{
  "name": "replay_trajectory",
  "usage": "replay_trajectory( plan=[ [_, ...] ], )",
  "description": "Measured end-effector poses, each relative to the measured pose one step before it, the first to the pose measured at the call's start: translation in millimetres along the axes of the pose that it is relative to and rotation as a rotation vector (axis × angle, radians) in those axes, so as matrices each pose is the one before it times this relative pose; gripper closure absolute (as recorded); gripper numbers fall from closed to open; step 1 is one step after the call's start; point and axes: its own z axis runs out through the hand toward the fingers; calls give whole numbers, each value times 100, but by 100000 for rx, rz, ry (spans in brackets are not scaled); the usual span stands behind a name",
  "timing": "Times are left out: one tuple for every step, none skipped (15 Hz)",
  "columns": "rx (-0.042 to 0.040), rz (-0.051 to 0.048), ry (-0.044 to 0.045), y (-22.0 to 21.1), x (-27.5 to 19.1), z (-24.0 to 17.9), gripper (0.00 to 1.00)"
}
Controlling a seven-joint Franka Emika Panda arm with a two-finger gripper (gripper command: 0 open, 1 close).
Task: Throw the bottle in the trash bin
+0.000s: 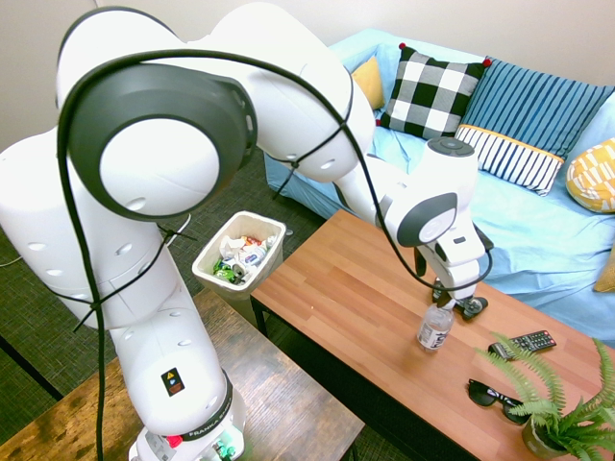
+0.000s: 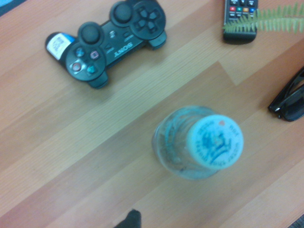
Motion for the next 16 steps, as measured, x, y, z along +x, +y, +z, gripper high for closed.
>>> replay_trajectory(
  plan=[
    [-554,1079,60,-303,566,519,0],
    [-917,516,-136,-340,328,652,0],
    [-961,206,-278,-414,165,763,0],
    [-863,-31,-199,-467,66,807,0],
    [-857,-128,-216,-498,-77,841,0],
    [-716,-64,-137,-508,-101,753,0],
    [-681,113,-347,-456,-91,697,0],
    [-575,188,-263,-430,17,565,0],
    [-510,26,49,-403,85,469,0],
    [-417,425,-180,-320,98,436,100],
    [-226,639,-316,-256,104,360,100],
    [-214,730,-521,-98,149,332,100],
    [-64,395,-484,-39,225,238,100],
    [145,355,-404,-34,288,120,100],
    [214,209,-211,-52,249,34,100],
    [147,374,-263,-22,174,49,100]
  ],
)
